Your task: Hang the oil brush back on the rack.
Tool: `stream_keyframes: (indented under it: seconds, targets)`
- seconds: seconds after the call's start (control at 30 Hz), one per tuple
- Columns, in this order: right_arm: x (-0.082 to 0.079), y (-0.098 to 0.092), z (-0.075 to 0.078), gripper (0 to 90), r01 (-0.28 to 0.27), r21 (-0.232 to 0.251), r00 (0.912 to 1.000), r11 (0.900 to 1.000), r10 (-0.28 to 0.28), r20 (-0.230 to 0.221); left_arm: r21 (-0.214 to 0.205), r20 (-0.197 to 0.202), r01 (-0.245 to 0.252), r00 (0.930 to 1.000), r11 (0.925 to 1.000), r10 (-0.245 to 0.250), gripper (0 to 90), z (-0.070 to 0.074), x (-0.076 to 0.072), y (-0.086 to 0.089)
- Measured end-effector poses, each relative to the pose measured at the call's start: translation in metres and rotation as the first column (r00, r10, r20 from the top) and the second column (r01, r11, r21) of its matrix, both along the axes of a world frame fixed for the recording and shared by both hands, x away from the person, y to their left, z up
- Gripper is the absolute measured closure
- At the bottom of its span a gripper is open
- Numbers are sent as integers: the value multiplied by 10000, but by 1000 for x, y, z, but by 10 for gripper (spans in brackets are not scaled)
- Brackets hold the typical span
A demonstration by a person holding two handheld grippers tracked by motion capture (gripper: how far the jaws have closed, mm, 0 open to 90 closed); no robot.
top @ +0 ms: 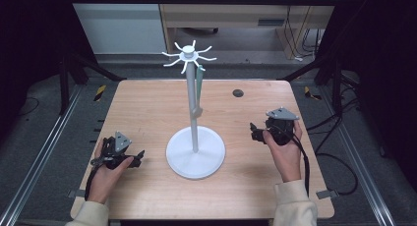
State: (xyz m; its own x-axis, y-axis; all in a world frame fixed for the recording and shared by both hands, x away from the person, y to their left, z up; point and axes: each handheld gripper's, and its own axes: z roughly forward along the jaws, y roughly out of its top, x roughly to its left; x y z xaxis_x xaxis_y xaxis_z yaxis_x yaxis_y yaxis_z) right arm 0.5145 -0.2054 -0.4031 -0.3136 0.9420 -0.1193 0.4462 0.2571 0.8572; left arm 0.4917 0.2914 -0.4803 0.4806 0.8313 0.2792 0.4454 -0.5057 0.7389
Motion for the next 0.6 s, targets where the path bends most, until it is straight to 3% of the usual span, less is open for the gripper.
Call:
stream_keyframes:
  seconds: [0.23,0.4,0.6]
  targets:
    - [3,-2,-13,91,50,-203,9992,9998,-58,-399,4,-14,8,10000,10000,-8,39,0,0,0]
    - [4,-1,-19,97,68,-213,9991,9998,-77,-417,-10,6,12,10000,10000,-12,39,0,0,0]
    - [7,0,-33,98,-19,-315,9963,9995,-8,-862,-79,32,42,10000,10000,-42,38,0,0,0]
